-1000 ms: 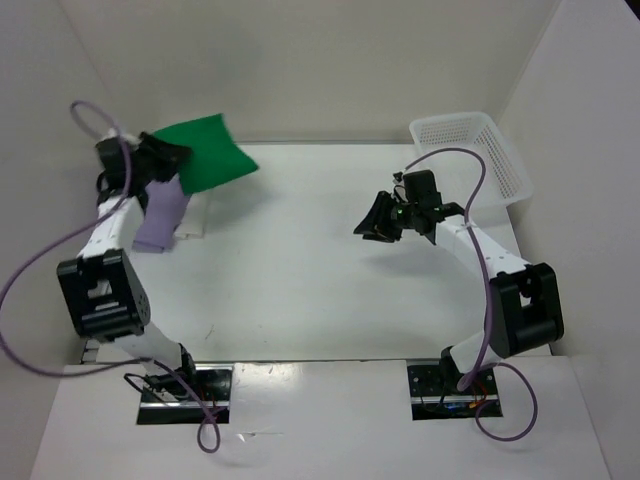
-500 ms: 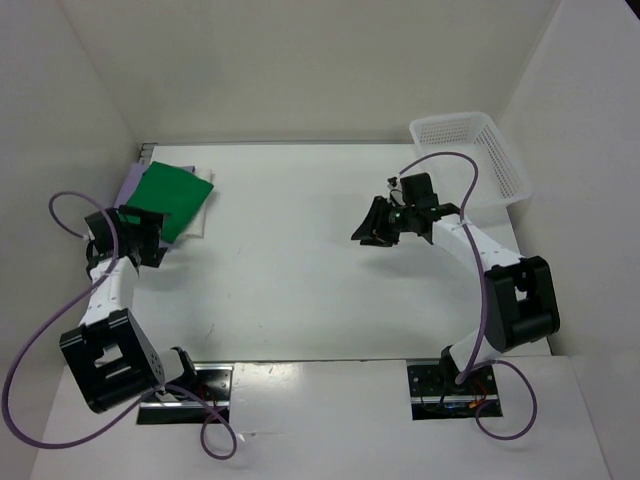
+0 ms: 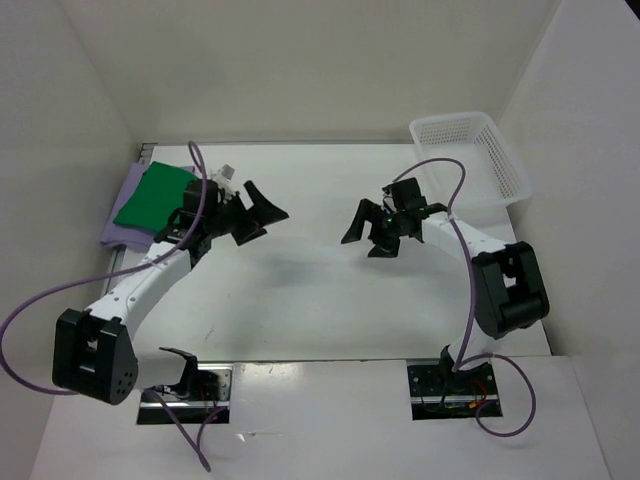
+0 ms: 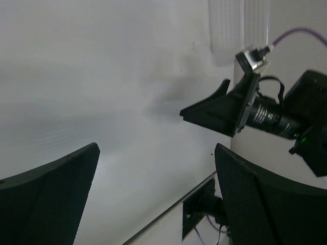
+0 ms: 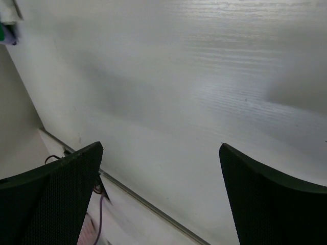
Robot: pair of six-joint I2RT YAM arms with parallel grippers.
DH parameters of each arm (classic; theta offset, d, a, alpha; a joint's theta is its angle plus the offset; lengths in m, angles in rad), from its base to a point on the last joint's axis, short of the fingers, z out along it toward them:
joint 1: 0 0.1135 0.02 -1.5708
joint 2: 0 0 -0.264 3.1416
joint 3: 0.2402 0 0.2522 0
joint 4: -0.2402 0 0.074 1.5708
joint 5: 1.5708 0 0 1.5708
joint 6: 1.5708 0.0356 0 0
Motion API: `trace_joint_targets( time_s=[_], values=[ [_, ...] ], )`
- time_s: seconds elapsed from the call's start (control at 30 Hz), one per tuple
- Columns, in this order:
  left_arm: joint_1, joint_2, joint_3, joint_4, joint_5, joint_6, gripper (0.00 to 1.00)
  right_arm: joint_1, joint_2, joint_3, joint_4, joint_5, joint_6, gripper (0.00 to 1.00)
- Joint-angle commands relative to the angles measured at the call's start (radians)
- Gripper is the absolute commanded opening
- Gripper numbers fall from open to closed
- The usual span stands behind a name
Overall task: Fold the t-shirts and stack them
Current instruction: Put the neatly folded tshirt into the corner of the board with the left arm
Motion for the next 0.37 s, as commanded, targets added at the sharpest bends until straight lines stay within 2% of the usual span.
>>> trace_joint_targets(
  time_s=[0.0,0.17,0.27,0.33],
  values=[
    [-0.076,0.04,0.003,0.029,0.035,0.071,1.0,0.043,0.029,0.045,-0.034,0.029,0.019,1.0],
    [-0.098,0.062,-0.037,0.043,0.102,0.095,1.0,0.091,-0.026,0.01,-0.013,0.066,0.114,1.0],
    [-0.133,0.077,-0.058,0.052,0.102,0.167,1.0,0.091,-0.072,-0.016,-0.013,0.09,0.141,1.0],
    [-0.153,0.089,-0.042,-0.009,0.058,0.215,1.0,0.091,-0.113,-0.025,-0.025,0.102,0.163,1.0]
  ],
)
